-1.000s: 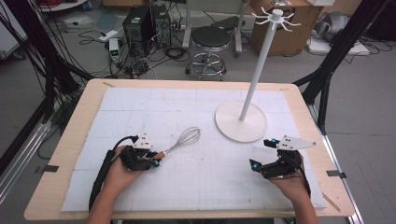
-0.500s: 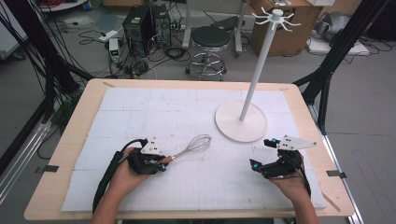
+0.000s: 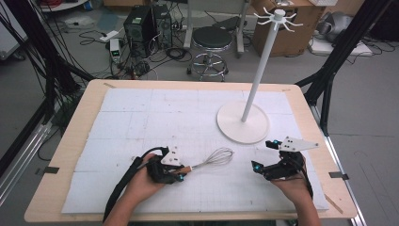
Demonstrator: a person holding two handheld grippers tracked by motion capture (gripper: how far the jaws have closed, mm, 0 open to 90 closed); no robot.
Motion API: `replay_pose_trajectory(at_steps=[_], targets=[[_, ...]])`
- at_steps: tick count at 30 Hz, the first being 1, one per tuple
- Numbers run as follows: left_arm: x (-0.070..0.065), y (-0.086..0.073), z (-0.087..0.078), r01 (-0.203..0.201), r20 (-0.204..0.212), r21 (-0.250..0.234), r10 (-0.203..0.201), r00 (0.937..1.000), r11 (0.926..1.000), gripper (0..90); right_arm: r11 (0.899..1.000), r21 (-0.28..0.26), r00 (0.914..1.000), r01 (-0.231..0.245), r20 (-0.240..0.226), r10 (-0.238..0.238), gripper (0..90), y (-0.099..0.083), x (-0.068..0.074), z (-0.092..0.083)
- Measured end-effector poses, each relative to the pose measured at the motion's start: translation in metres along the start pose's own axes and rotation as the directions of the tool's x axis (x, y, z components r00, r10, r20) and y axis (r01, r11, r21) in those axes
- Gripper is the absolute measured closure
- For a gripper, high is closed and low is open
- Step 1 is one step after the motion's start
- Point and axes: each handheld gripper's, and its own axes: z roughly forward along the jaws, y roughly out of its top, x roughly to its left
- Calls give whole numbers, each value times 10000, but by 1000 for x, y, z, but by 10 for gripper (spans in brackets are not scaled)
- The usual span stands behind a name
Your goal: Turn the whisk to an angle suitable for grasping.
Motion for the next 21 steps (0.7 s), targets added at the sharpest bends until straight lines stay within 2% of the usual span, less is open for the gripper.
replay_pose_trajectory(at_steps=[4, 7, 9, 13, 15, 20, 21], targets=[[-5, 4, 6, -166, 75, 53, 166, 9998, 9998, 681, 10000, -55, 10000, -50, 11, 50, 4, 0, 0, -2], [-1, 2, 5, 70, 288, 87, -72, 9996, 9999, 649, 10000, -76, 10000, -49, 9, 49, 4, 0, -1, -3], [0, 1, 2, 245, 179, -5, -245, 9995, 9997, 592, 10000, -48, 10000, -37, 6, 37, 4, 0, -1, -3], [2, -8, -9, 501, 256, -246, -495, 9984, 9984, 578, 10000, -46, 10000, 4, 13, -4, 4, 0, -1, -2], [4, -15, -16, 628, 268, -216, -623, 9977, 9978, 572, 10000, -61, 10000, -58, -23, 58, 4, 0, -1, -3], [5, -30, -28, 949, 306, -181, -943, 9951, 9953, 581, 9998, -177, 10000, -78, 42, 78, 4, 0, -3, -4], [5, -30, -28, 913, 384, -148, -907, 9951, 9957, 653, 9998, -188, 10000, -86, 28, 87, 4, 0, -3, -4]])
